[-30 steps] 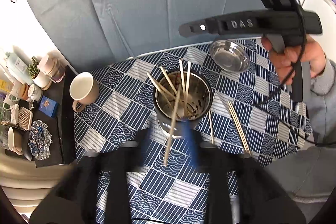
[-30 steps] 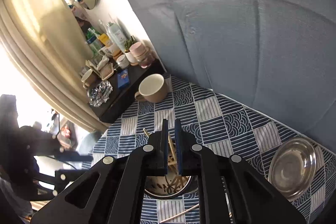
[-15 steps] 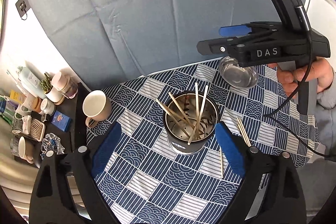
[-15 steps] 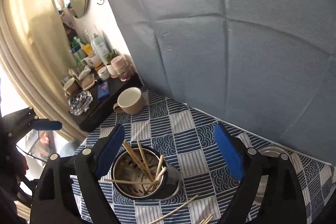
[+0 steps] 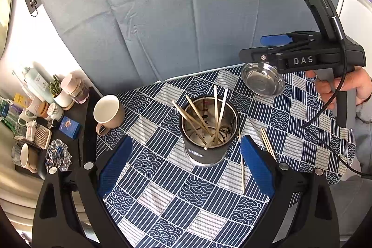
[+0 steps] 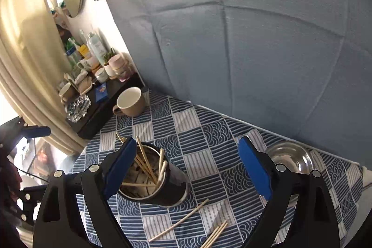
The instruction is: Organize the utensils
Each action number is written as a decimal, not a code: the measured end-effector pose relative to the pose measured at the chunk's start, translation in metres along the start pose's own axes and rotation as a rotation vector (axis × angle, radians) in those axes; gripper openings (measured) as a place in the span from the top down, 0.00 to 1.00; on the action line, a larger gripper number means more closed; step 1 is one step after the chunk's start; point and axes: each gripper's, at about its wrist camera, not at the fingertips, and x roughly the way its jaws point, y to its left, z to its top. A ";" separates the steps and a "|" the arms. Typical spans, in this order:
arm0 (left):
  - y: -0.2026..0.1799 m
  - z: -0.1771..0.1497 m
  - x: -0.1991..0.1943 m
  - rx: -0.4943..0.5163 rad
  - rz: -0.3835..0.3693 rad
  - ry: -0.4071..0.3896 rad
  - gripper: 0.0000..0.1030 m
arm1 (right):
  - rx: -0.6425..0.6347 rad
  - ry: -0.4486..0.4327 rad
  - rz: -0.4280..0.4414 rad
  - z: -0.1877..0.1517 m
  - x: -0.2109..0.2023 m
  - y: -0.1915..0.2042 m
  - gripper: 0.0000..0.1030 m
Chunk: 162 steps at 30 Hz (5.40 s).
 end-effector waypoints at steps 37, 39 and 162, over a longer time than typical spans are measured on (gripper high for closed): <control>-0.076 -0.110 0.135 0.100 -0.114 0.283 0.07 | 0.372 0.568 -0.254 -0.196 0.107 -0.115 0.32; -0.078 -0.110 0.145 0.103 -0.103 0.285 0.07 | 0.372 0.580 -0.259 -0.196 0.112 -0.116 0.33; -0.062 -0.114 0.100 -0.205 -0.306 0.290 0.95 | 0.255 0.489 -0.089 -0.187 0.037 -0.084 0.97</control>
